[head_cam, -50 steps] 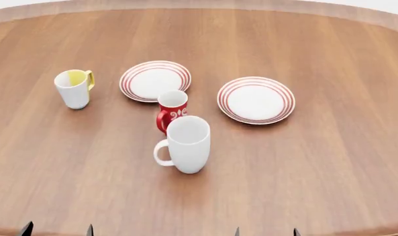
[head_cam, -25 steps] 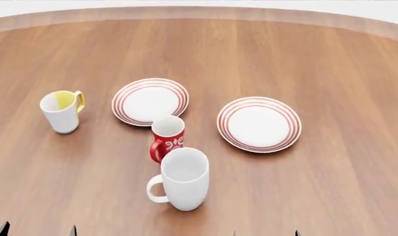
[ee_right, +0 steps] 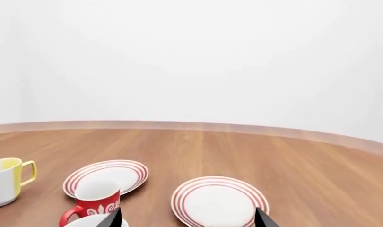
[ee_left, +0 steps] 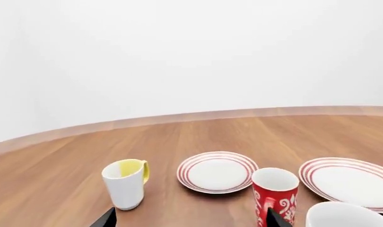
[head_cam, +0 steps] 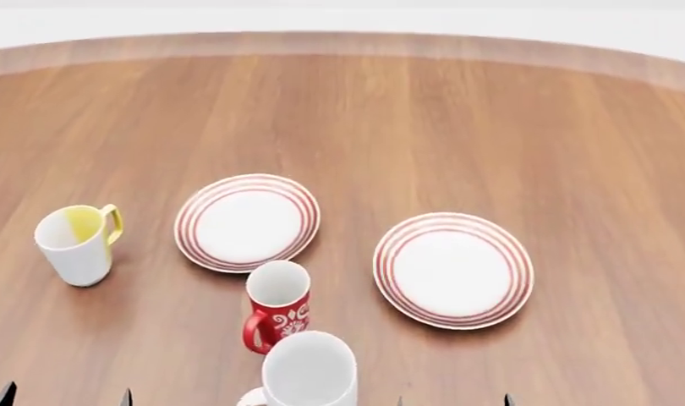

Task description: Put the white mug on the left plate.

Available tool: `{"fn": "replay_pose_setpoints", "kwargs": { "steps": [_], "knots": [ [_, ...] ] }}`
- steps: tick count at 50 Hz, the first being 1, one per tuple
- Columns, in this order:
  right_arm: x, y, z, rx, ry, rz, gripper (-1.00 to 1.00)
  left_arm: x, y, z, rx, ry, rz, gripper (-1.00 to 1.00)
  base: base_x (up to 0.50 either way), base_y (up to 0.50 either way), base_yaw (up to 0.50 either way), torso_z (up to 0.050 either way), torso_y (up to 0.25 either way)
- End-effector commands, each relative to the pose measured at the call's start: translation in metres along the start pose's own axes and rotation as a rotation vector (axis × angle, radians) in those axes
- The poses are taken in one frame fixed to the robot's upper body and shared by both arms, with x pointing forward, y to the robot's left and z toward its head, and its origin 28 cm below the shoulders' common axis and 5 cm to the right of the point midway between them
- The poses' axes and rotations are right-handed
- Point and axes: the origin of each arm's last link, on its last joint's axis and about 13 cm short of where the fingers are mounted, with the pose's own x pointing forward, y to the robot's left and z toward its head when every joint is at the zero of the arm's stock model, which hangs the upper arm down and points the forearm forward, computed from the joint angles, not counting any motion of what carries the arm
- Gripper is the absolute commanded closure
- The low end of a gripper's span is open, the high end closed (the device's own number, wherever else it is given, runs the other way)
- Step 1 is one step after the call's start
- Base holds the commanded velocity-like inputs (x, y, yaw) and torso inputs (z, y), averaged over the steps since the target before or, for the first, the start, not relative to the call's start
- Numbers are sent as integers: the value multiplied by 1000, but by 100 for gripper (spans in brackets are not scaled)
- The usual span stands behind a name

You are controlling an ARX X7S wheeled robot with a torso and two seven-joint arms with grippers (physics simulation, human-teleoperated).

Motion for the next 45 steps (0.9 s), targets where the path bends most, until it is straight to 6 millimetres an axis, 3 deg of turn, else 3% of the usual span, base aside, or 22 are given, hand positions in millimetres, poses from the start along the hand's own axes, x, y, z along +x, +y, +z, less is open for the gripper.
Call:
{"fn": "replay_pose_setpoints", "kwargs": {
  "steps": [1,45],
  "knots": [
    [1,0,-1,1,3,1,-100,1,-1,-2,1,3,-4,-100,363,0,0,0,0],
    [2,1,-2,-10,7,6,-100,0,-5,-4,15,3,-30,-100,364,0,0,0,0]
  ]
}}
